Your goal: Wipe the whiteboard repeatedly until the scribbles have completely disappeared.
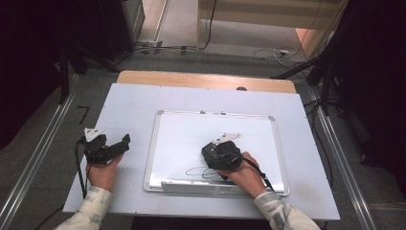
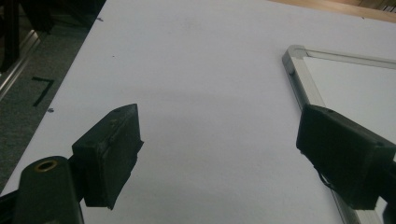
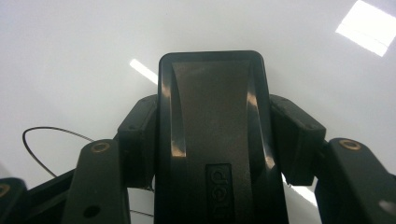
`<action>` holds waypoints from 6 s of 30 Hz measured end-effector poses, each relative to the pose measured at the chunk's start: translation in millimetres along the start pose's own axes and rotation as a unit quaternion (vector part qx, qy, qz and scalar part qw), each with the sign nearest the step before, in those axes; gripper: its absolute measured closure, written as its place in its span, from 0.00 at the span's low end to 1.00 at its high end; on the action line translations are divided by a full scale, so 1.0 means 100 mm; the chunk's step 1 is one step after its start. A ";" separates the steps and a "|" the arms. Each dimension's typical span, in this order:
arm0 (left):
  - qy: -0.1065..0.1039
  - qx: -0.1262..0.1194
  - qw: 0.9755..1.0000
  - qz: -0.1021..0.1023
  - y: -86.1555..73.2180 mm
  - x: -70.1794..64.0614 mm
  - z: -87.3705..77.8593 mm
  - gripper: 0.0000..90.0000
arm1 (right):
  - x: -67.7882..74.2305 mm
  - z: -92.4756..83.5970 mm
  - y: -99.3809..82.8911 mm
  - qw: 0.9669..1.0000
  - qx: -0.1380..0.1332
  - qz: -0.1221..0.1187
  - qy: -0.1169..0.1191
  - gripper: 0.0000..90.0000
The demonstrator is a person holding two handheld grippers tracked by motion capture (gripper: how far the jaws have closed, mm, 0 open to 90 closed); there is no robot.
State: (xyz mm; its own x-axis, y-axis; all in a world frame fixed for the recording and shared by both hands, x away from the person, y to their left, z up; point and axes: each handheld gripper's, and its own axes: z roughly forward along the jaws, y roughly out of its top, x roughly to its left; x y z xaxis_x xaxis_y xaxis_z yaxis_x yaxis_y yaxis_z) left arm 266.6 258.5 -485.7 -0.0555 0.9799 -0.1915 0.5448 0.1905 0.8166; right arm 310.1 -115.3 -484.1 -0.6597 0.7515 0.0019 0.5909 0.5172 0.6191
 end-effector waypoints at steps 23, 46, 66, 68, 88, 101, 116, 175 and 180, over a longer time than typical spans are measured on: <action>0.000 0.000 1.000 0.000 0.00 -0.01 0.01 0.16 | 0.16 0.06 0.05 0.999 -0.004 -0.027 0.016 0.43; -0.001 0.002 1.000 -0.001 0.00 -0.01 0.02 0.16 | 0.39 0.15 0.16 0.998 -0.003 -0.050 0.030 0.43; -0.002 0.004 1.000 -0.003 0.00 -0.01 0.03 0.16 | 0.64 0.27 0.30 0.996 -0.003 -0.073 0.049 0.43; -0.003 0.004 1.000 -0.004 0.00 -0.01 0.03 0.16 | 0.66 0.28 0.31 0.996 -0.003 -0.075 0.052 0.43; -0.004 0.002 1.000 -0.005 0.00 0.00 0.02 0.16 | 0.93 0.41 0.46 0.993 -0.002 -0.096 0.066 0.43; 0.000 0.006 1.000 -0.007 -0.01 0.03 0.01 0.17 | 0.94 0.39 0.43 0.992 -0.003 -0.112 0.065 0.43; -0.002 0.003 1.000 -0.006 0.00 0.00 0.03 0.17 | 1.02 0.43 0.48 0.990 0.002 -0.119 0.069 0.43; 0.003 0.004 1.000 -0.004 0.00 0.01 0.03 0.17 | 0.79 0.34 0.39 0.994 0.002 -0.102 0.046 0.43; 0.002 0.003 1.000 -0.004 0.00 0.02 0.02 0.17 | 0.92 0.41 0.47 0.993 0.002 -0.105 0.046 0.43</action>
State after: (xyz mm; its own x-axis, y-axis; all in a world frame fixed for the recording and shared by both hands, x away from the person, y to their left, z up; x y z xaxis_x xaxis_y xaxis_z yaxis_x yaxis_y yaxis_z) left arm 268.1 260.0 -487.4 -0.0628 0.9785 -0.1964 0.5498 0.1981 0.8115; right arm 296.2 -5.1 -487.2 -0.8083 0.5862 -0.0545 0.4374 0.6599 0.6109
